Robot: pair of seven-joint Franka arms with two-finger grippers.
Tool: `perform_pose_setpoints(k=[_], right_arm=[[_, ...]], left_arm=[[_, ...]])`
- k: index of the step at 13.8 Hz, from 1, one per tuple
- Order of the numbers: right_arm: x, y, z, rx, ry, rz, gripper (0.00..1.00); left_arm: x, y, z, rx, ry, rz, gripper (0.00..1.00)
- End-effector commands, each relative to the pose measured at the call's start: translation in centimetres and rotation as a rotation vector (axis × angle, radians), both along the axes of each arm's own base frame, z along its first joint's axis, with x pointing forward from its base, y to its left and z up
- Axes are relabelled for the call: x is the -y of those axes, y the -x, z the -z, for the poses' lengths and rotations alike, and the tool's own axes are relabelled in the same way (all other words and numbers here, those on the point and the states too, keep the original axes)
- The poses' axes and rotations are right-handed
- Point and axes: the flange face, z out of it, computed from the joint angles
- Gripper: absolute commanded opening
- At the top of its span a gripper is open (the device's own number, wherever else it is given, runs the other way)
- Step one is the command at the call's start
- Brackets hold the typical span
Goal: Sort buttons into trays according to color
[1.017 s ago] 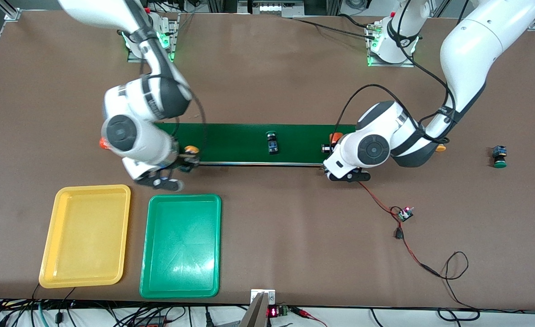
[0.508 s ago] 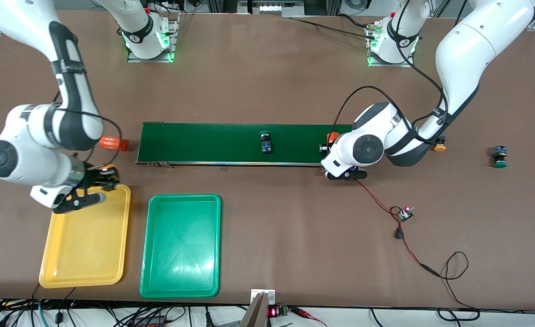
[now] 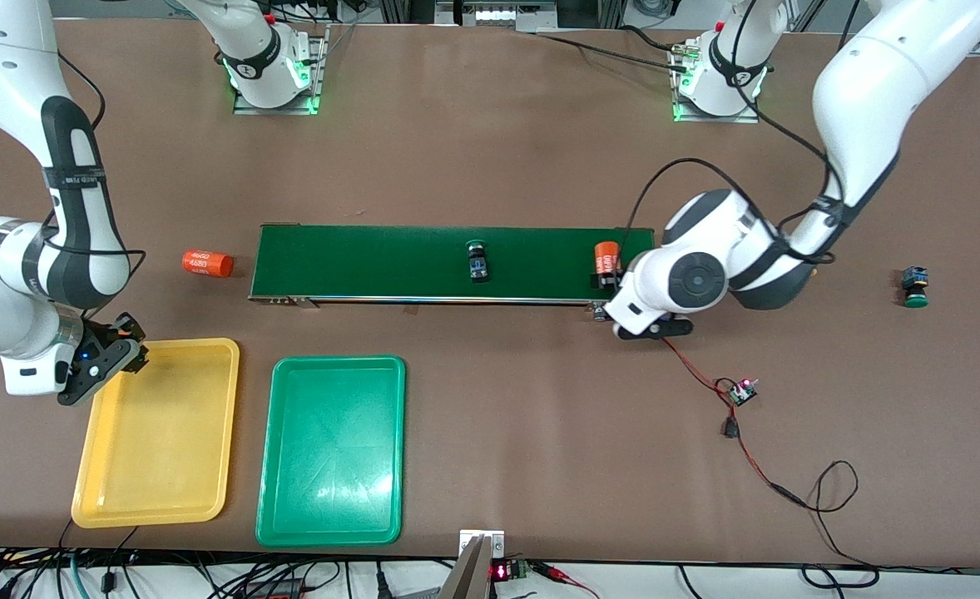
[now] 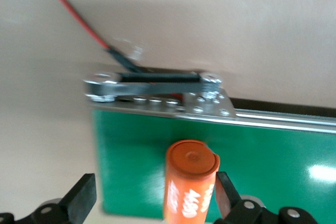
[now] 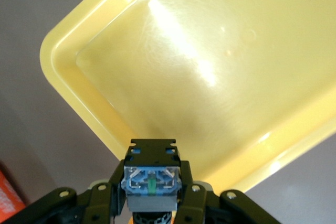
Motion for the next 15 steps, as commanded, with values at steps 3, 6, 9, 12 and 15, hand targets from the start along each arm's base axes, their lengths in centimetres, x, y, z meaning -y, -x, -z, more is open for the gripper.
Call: perform_pose_setpoints(k=[3, 6, 9, 12, 15], right_arm=[[-1.0, -2.2, 3.1, 0.11, 0.024, -0.452, 0.04], [-0.9, -2.4, 5.6, 0.137, 0.044, -0.504, 0.05], [-1.0, -2.3, 6.8, 0.145, -0.006, -0.43, 0.76], [-2.2, -2.0, 4.0, 0.123, -0.077, -0.323, 1.0], [-3.0, -1.4, 1.1, 0.084, -0.106, -0.202, 1.0]], left_arm=[[-8.3, -3.5, -7.2, -0.012, 0.02, -0.107, 1.0], [-9.7, -3.8, -7.0, -0.012, 0.04, -0.063, 1.0], [-13.3, -4.5, -6.9, -0.005, 0.053, -0.047, 1.0], [-21.4, -4.9, -5.7, -0.008, 0.022, 0.045, 1.0], [-27.7, -4.1, -3.5, -0.028, -0.005, 0.156, 1.0]])
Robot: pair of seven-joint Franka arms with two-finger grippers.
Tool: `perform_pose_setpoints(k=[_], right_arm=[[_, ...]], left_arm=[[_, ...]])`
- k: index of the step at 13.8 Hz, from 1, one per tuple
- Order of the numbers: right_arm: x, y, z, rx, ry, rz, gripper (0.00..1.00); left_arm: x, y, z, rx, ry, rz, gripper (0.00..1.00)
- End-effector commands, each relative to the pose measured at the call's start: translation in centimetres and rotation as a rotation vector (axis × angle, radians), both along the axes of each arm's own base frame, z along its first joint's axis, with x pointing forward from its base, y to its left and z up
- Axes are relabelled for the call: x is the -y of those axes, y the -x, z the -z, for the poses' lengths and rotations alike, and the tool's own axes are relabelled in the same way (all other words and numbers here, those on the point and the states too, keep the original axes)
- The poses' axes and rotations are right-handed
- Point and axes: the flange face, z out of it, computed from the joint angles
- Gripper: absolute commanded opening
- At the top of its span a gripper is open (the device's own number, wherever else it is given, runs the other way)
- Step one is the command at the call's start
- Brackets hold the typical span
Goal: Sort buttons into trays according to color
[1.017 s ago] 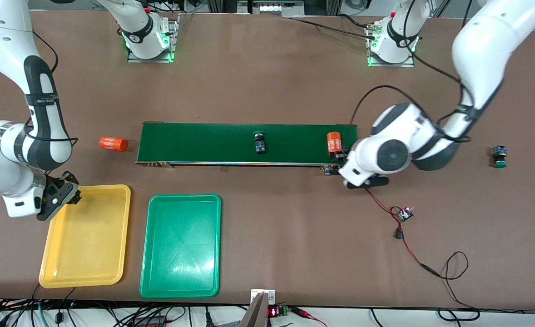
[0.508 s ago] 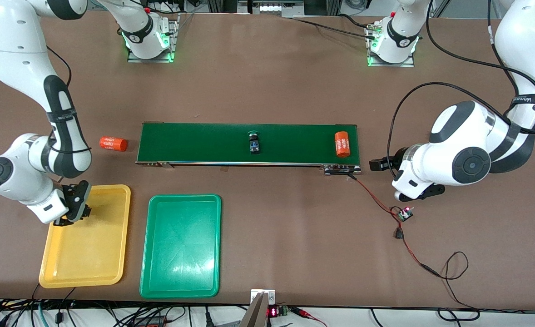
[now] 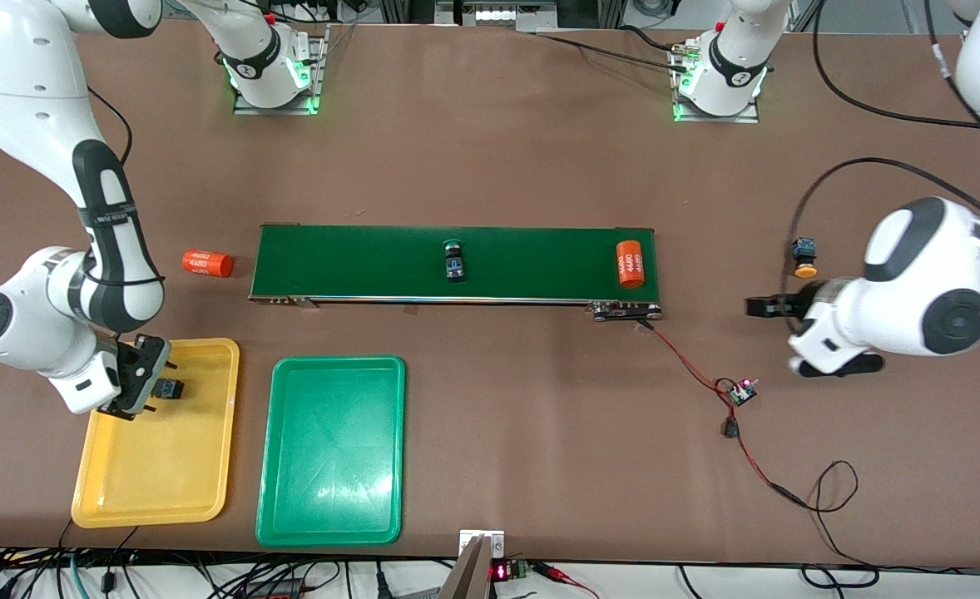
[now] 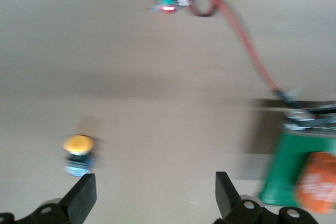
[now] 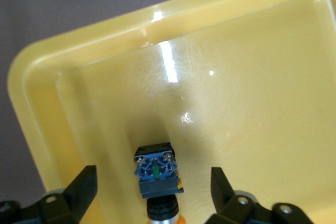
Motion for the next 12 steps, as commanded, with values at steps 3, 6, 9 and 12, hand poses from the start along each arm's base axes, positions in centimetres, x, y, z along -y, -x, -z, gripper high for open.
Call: perform_pose_setpoints(k=[3, 6, 9, 12], right_arm=[[-5.5, 1.9, -5.3, -0.095, -0.063, 0.256, 1.0], [-12.1, 3.3, -7.6, -0.195, -0.067, 0.473, 1.0], [-20.2, 5.2, -9.1, -0.275, -0.035, 0.677, 1.0], [-28.3, 7.9, -9.3, -0.329, 0.025, 0.888, 1.0]], left_arm=[[-6.6, 3.2, 4.3, -0.055, -0.142, 0.11, 1.0], [-9.6, 6.5, 7.7, -0.082, -0.104, 0.087, 1.0], [-10.5, 9.0, 10.9, -0.037, -0.029, 0.126, 1.0], [-11.0, 11.4, 13.2, -0.041, 0.007, 0.124, 1.0]])
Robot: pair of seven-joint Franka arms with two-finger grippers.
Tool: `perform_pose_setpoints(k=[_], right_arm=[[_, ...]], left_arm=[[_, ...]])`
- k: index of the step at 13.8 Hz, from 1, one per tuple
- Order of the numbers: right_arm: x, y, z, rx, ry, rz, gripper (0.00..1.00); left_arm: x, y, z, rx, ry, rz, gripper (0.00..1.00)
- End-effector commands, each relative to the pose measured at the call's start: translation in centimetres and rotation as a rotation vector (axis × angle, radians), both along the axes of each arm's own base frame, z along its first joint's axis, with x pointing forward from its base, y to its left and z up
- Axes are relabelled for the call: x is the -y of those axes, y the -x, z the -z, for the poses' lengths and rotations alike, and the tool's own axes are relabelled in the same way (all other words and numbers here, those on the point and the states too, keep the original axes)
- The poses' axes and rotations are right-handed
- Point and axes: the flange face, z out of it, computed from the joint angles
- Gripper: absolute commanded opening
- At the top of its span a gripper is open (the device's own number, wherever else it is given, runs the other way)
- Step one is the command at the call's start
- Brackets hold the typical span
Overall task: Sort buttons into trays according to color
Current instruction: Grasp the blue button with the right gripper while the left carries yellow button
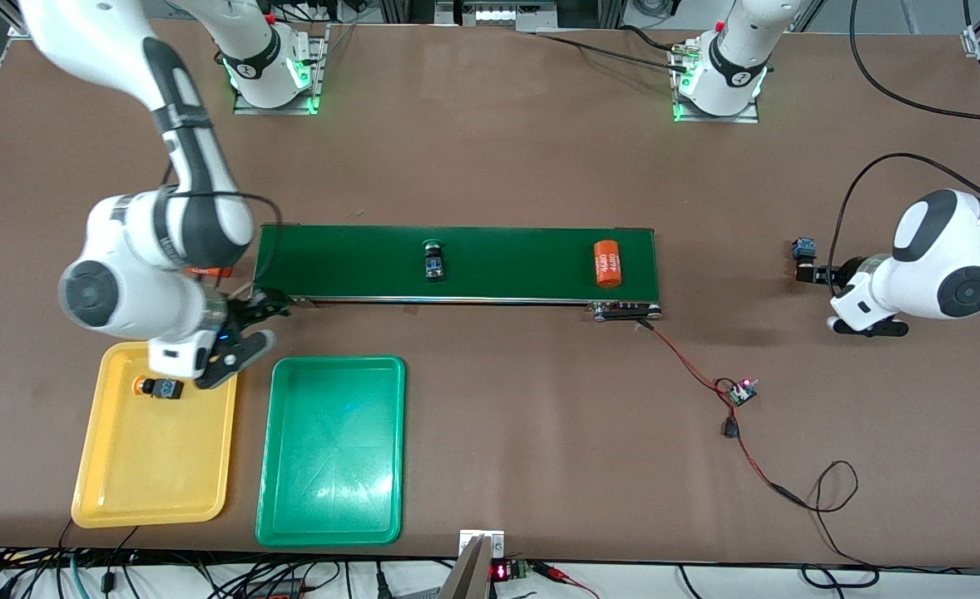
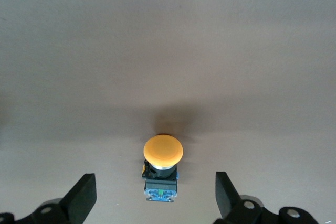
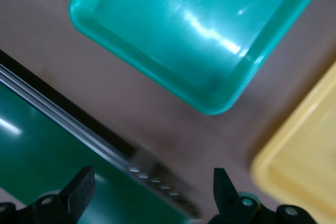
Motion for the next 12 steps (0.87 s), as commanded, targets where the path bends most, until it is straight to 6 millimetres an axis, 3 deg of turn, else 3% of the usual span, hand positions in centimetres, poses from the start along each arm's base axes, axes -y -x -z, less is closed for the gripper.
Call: perform_pose_setpoints(k=[1, 3, 5, 6, 7, 8, 9, 10, 12], right_arm=[[-7.0, 3.2, -0.4, -0.047, 0.061, 0.19, 1.0], [-12.8, 5.5, -0.3, -0.044, 0.092, 0.264, 1.0], [-17.0, 7.5, 0.0, -0.036, 0.113, 0.328, 1.0], [-18.3, 8.1, 0.2, -0.034, 0.12, 0.37, 1.0], [-19.0, 8.8, 0.8, -0.037, 0.131, 0.402, 1.0], [-19.3, 9.5, 1.9, -0.035, 0.138, 0.421, 1.0], [-18.5, 10.2, 3.5, -0.034, 0.141, 0.437, 1.0], [-18.0, 10.8, 4.3, -0.026, 0.138, 0.443, 1.0], [-17.3, 11.5, 5.3, -0.021, 0.138, 0.452, 1.0]], left_arm=[[-0.1, 2.1, 1.2, 0.035, 0.014, 0.043, 1.0], [-0.7, 2.9, 2.5, 0.054, 0.002, 0.061, 1.0], [-0.6, 4.3, 3.8, 0.053, 0.027, 0.056, 1.0], [-0.4, 4.5, 4.0, 0.054, 0.031, 0.06, 0.95], [-0.5, 4.6, 4.2, 0.05, 0.034, 0.067, 0.76], [-0.5, 4.6, 4.3, 0.046, 0.042, 0.084, 0.48], [-0.7, 4.7, 4.4, 0.042, 0.047, 0.093, 0.31], [-0.7, 4.7, 4.4, 0.04, 0.051, 0.105, 0.18], [-0.7, 4.4, 4.0, 0.045, 0.047, 0.113, 0.06]])
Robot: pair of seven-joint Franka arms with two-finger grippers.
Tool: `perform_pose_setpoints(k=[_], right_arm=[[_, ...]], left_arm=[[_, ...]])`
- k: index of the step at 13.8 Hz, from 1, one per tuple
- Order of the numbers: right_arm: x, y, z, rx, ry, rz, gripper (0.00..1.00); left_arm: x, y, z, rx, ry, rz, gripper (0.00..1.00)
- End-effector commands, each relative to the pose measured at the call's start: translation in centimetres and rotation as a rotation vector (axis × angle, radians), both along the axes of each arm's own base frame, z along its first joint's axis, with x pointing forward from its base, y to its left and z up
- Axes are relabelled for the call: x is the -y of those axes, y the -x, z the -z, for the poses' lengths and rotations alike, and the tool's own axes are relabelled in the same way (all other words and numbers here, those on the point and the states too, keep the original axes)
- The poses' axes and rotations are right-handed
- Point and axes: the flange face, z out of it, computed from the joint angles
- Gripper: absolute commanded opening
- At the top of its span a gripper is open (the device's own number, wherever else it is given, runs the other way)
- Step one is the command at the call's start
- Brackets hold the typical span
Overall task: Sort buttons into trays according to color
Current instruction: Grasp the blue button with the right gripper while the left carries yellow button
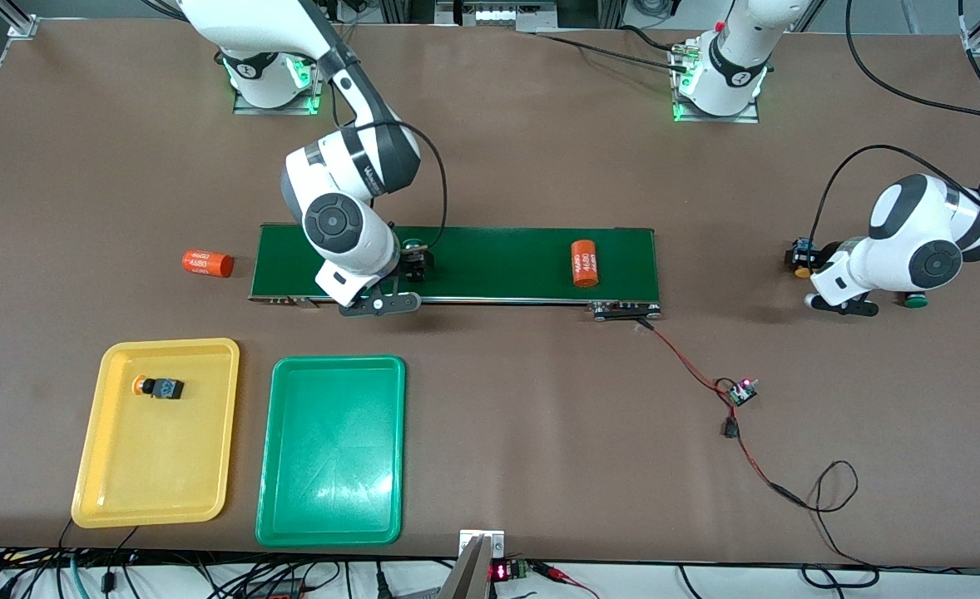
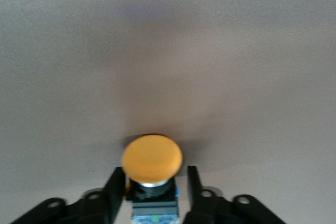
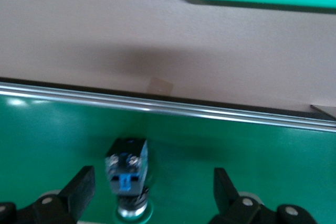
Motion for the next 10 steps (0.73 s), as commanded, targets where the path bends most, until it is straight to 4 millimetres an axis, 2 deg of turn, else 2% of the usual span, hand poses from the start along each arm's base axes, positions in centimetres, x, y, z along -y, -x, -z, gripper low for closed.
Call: perform_pose_setpoints(k=[1, 2, 4, 7, 10], right_arm=[[1.2, 1.5, 0.1, 0.004, -0.007, 0.03, 1.0], [1.2, 1.5, 0.0, 0.005, -0.007, 0.033, 1.0], [0.8, 1.6, -0.2, 0.009, -0.005, 0.059, 1.0], [0.8, 1.3, -1.3, 0.023, -0.017, 0.06, 1.0], [1.1, 2.0, -0.1, 0.001, -0.003, 0.052, 1.0]], left_arm=[[-0.2, -0.3, -0.9, 0.013, -0.018, 0.047, 0.05], [0.2, -0.7, -1.7, 0.015, -0.023, 0.054, 0.04], [1.3, -3.0, -5.2, 0.04, -0.036, 0.064, 0.04], [5.1, -5.5, -10.4, 0.059, -0.055, 0.108, 0.04], [10.5, -7.9, -14.5, 0.041, 0.058, 0.068, 0.04]])
